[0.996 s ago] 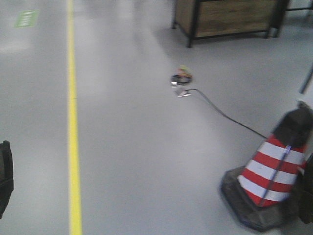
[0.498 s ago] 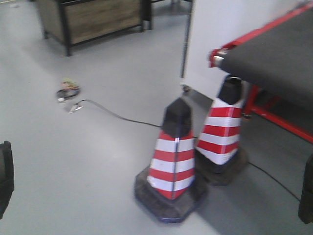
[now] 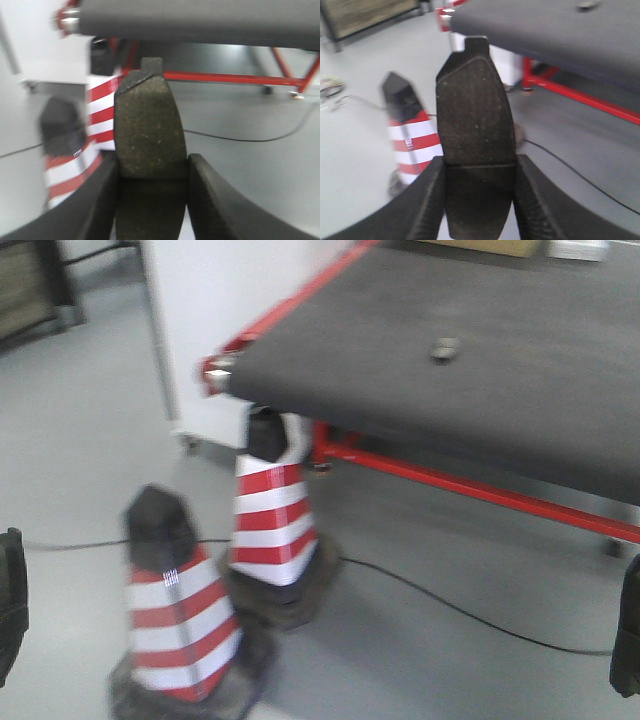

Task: Move and align brake pads A on conveyor
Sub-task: 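Turn the base past the striped cones toward the black conveyor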

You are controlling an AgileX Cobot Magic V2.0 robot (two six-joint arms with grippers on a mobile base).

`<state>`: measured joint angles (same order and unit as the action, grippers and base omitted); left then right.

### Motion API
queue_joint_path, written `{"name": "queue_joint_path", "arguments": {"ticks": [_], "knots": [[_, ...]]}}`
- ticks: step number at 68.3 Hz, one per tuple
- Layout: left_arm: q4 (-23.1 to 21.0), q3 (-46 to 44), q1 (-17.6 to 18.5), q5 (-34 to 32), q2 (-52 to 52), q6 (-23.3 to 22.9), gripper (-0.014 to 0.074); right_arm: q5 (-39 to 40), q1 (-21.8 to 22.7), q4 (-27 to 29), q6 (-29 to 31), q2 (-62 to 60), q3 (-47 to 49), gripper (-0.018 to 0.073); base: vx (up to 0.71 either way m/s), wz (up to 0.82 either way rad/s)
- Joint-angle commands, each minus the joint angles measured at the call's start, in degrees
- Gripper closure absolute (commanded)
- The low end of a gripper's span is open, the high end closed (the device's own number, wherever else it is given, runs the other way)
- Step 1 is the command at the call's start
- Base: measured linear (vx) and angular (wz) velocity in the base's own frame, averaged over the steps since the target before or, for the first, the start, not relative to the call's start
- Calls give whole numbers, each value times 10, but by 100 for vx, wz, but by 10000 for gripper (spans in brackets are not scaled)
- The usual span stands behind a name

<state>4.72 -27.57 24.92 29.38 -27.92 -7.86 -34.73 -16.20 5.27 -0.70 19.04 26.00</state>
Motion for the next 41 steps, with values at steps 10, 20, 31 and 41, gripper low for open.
{"name": "queue_joint_path", "arguments": {"ticks": [10, 20, 31, 41], "knots": [[0, -16, 2, -52, -3, -1, 603, 56, 2, 0, 7, 5, 16, 564, 15, -81], [0, -16, 2, -52, -3, -1, 603, 56, 2, 0, 7, 5, 16, 564, 12, -78], [0, -16, 2, -52, -3, -1, 603, 56, 2, 0, 7, 5, 16, 564, 10, -66], [0, -16, 2, -52, -3, -1, 603, 56, 2, 0, 7, 5, 16, 564, 8, -45]]}}
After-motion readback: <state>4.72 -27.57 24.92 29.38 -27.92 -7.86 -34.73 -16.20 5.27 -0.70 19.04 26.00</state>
